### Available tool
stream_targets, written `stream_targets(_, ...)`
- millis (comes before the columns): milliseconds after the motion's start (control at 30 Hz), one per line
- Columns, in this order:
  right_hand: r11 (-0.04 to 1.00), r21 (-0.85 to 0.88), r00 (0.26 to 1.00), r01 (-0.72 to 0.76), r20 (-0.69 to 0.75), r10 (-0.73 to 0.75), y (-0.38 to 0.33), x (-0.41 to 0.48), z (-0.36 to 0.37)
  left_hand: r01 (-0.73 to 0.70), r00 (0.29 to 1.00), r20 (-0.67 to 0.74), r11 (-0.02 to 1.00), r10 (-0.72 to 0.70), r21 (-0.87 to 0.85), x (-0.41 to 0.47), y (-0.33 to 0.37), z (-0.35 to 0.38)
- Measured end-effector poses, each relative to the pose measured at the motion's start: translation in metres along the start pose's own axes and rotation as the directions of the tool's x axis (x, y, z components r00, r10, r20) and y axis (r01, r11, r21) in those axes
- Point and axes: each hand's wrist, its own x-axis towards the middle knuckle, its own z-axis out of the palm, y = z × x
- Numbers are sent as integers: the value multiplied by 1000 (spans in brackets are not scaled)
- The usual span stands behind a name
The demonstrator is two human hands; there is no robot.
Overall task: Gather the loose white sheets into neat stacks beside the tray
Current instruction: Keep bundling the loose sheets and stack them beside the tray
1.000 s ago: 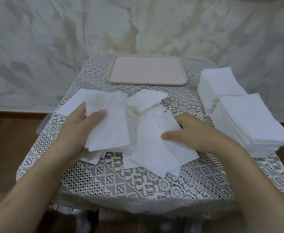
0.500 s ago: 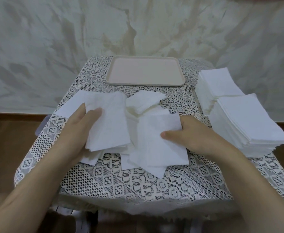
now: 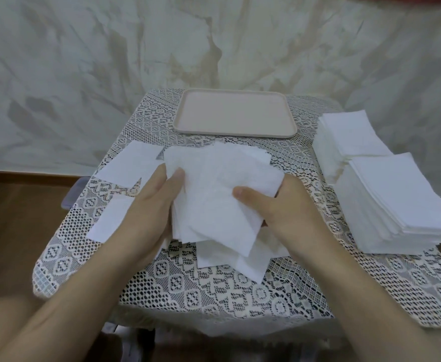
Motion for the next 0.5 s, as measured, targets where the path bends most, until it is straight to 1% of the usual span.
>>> stream_targets(133,1000,-7,1000,24,-9,-24,1,-2,9,34,999,-2,998,-34,-51,-3,0,3)
stream_targets(167,1000,-14,1000,18,-5,-18,1,-2,10,32,999,5,999,-31,-39,-4,2,3)
stream_targets(233,1000,-15,1000,4,3,-4,2,-2,12,21,998,62,1000,-21,-3,-4,2,3)
stream_targets(300,1000,-14,1000,0,14,0,2,-3,11,6,998,59,999,-9,53,-3,1,1)
stream_targets(367,999,-36,1000,2,24,-1,2,-4,9,-12,999,42,998,9,68,-3,1,-1)
stream_targets(500,997,-71,997,42,-60,-47,0,-2,0,4,1000,19,999,-5,34,-3,2,-1)
